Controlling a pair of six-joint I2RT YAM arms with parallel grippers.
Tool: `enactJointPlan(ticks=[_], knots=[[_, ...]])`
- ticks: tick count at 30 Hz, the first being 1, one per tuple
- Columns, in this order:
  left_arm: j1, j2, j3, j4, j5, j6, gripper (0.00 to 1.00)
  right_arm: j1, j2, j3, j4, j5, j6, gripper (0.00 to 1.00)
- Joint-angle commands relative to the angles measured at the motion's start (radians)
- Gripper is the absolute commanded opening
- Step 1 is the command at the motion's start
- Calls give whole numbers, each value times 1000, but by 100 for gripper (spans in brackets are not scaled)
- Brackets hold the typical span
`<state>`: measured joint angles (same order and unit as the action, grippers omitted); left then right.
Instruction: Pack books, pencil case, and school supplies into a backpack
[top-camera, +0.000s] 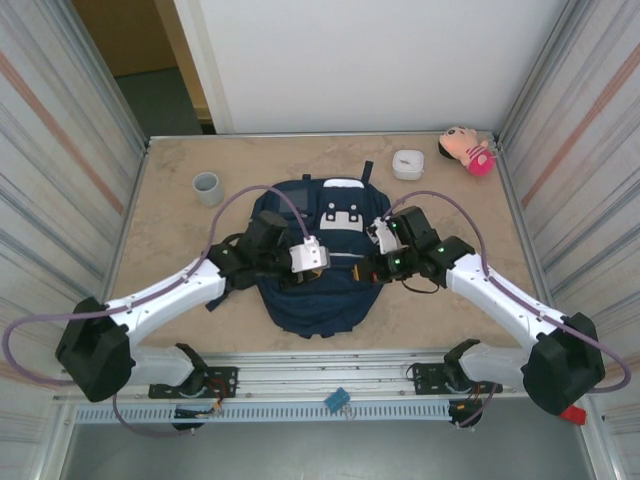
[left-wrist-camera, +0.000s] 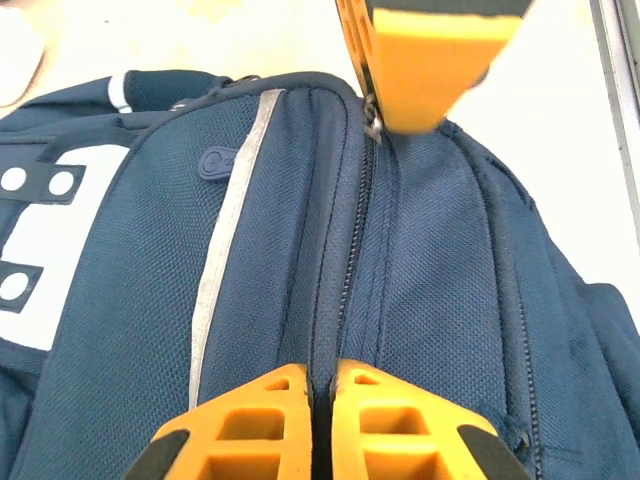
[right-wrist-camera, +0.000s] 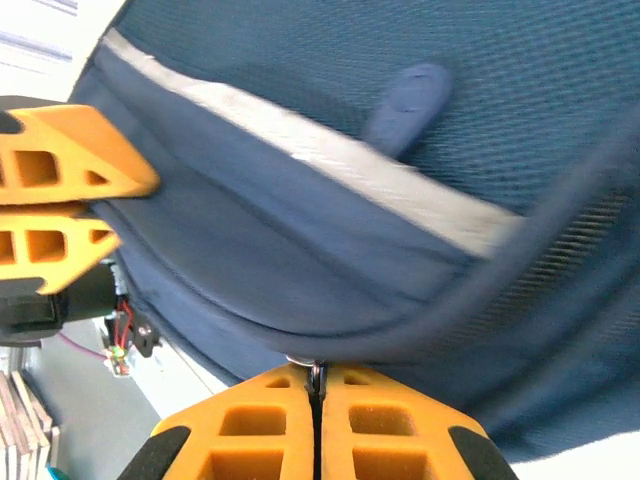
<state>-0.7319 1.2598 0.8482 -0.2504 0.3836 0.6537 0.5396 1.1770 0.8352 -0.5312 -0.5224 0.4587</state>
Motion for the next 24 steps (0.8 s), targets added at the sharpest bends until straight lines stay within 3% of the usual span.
enactJointPlan(ticks=[1, 7, 9, 13, 17, 20, 22, 24], knots=[[23, -67, -36, -54, 10, 48, 14, -40, -13, -7, -68, 22, -53, 0], [-34, -48, 10, 29, -8, -100, 63, 31, -7, 56, -36, -9, -57, 0], [-80, -18, 37, 57, -29, -123, 67, 43, 1, 62, -36, -9, -58, 0], [-133, 76, 94, 72, -25, -126, 68, 55, 8, 65, -34, -12, -58, 0], [-169, 167, 142, 46, -88, -106, 56, 53, -1, 71, -34, -21, -61, 0], [-185, 200, 150, 55, -155, -100, 37, 36, -10, 66, -32, -41, -61, 0], [-186, 203, 148, 57, -170, -93, 15, 12, -14, 57, -34, -46, -57, 0], [-186, 185, 135, 57, -164, -75, 5, -22, -15, 47, -48, -20, -47, 0]])
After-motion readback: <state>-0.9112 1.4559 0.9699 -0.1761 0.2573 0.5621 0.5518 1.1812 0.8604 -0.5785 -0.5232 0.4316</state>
